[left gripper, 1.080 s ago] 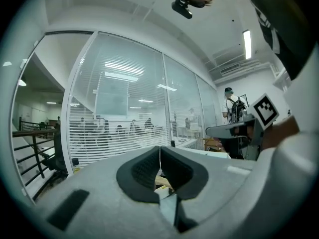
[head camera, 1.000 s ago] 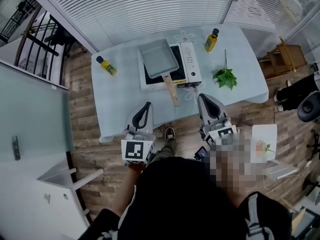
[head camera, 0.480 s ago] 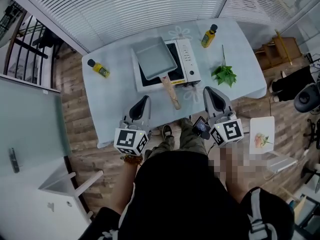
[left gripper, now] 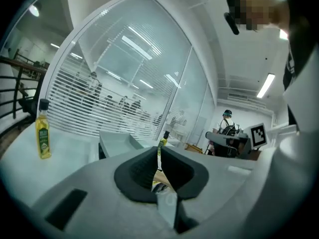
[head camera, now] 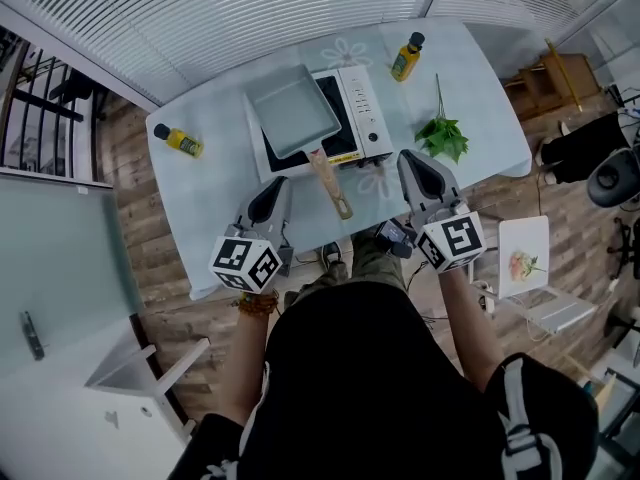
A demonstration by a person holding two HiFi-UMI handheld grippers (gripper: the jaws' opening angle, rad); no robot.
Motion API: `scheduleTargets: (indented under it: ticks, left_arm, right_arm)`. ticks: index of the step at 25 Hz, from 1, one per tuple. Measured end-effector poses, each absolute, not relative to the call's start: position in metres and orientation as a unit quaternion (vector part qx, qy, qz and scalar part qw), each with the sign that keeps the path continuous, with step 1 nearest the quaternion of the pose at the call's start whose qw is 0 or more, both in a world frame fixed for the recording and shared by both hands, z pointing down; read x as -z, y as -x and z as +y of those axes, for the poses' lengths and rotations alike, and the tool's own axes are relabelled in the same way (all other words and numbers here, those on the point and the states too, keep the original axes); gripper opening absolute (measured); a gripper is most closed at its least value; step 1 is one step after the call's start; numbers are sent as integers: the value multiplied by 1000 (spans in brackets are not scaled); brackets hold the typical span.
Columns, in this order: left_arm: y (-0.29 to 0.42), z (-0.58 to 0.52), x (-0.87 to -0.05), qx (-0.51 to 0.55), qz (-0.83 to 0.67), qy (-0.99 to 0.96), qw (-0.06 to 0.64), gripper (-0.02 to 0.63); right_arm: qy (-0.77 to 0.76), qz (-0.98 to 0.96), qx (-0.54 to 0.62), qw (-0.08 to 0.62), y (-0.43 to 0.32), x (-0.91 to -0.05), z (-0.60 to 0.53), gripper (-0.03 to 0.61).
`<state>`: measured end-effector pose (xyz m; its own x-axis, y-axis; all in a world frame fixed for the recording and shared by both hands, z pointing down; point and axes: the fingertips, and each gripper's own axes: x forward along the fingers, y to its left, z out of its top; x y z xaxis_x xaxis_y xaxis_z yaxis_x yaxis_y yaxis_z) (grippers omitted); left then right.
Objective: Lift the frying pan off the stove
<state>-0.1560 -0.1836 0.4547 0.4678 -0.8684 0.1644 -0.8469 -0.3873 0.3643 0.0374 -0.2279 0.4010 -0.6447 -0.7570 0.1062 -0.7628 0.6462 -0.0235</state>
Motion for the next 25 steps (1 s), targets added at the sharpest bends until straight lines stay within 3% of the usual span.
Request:
scheduleTargets:
  ticks: [9, 10, 13, 15, 25]
  left_arm:
    - [177, -209, -494, 160, -473, -772, 392, 25]
    - [179, -210, -499, 179, -462, -761, 418, 39]
    - [179, -216, -512, 266, -396, -710, 518, 183]
    - [176, -218, -521, 292, -357, -687, 562, 215]
    - [136, -227, -536, 262, -259, -676, 638, 255]
  right_arm:
    - [-420, -906, -32, 47, -43, -405, -244, 2]
    - [-423, -904, -35, 47, -45, -406, -244, 2]
    - [-427, -902, -38, 49, -51, -407, -245, 2]
    - [-425, -903, -37, 52, -53, -409, -246, 2]
    - [-433, -899, -44, 55, -58, -412, -248, 2]
